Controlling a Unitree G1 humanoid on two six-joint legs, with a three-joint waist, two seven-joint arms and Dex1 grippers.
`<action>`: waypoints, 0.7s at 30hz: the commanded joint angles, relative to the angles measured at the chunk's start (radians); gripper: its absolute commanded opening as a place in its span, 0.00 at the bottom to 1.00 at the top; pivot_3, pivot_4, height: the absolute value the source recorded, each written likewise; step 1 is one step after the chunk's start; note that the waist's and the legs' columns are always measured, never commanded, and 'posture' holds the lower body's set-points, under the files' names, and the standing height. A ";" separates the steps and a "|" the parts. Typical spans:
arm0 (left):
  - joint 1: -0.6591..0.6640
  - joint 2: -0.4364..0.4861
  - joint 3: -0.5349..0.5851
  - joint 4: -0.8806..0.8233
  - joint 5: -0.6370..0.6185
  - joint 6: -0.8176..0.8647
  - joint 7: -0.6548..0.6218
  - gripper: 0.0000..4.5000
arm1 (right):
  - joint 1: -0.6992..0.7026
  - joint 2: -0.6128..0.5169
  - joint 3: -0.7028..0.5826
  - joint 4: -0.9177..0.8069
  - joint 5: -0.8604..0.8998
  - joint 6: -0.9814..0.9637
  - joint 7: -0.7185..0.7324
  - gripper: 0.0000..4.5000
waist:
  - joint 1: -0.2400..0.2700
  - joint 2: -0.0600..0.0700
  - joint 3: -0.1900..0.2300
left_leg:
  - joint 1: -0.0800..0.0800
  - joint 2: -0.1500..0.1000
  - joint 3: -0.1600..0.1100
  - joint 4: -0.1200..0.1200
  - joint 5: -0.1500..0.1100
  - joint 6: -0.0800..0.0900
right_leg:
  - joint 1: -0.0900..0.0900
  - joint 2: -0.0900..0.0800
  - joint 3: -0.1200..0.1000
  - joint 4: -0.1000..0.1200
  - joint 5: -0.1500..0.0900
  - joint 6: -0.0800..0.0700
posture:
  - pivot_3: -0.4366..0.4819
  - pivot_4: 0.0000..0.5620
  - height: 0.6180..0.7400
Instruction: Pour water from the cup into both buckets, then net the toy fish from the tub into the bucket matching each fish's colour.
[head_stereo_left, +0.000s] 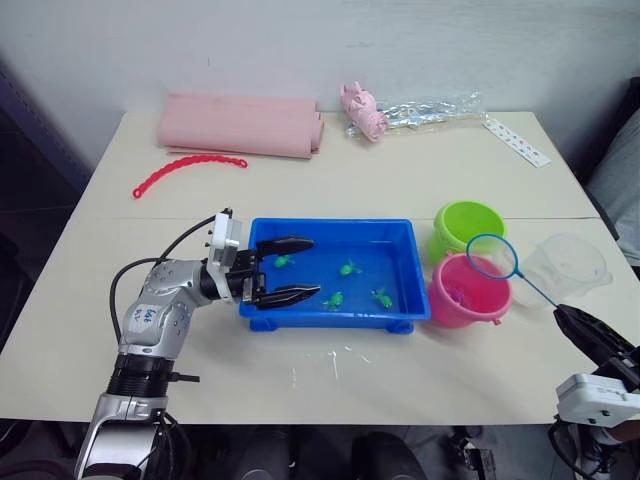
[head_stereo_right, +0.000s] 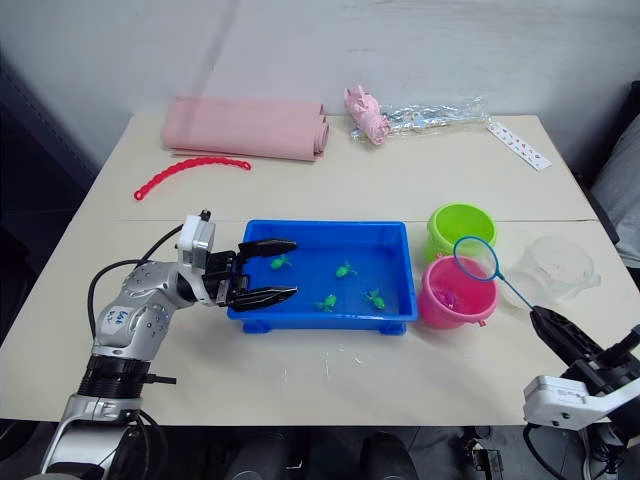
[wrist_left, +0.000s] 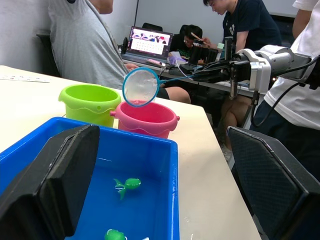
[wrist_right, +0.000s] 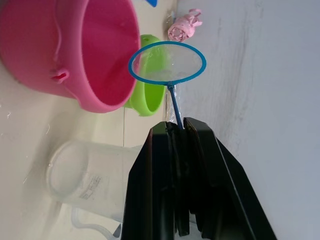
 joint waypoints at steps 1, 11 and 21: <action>0.014 0.021 0.025 -0.039 -0.004 -0.013 0.002 0.99 | 0.028 -0.041 0.008 -0.053 0.297 0.089 0.074 0.00 | 0.000 0.000 0.000 | 0.000 0.000 0.000 0.000 0.000 0.000 | 0.000 0.000 0.000 0.000 0.000 0.000 | 0.48 0.27 1.00; 0.073 0.100 0.089 -0.022 0.002 -0.053 -0.016 0.99 | -0.126 -0.427 0.141 -0.164 0.973 0.596 0.461 0.00 | -0.021 0.000 0.000 | 0.000 0.001 0.000 0.002 0.000 0.002 | 0.001 0.000 -0.001 0.002 0.000 0.000 | 0.48 0.27 1.00; 0.144 0.211 0.125 0.004 0.045 -0.121 -0.064 0.99 | -0.804 -0.544 0.731 -0.009 0.748 0.820 0.635 0.00 | -0.019 0.000 0.001 | -0.003 0.001 -0.003 0.007 -0.002 0.004 | 0.001 -0.002 -0.005 0.000 0.000 0.000 | 0.48 0.27 1.00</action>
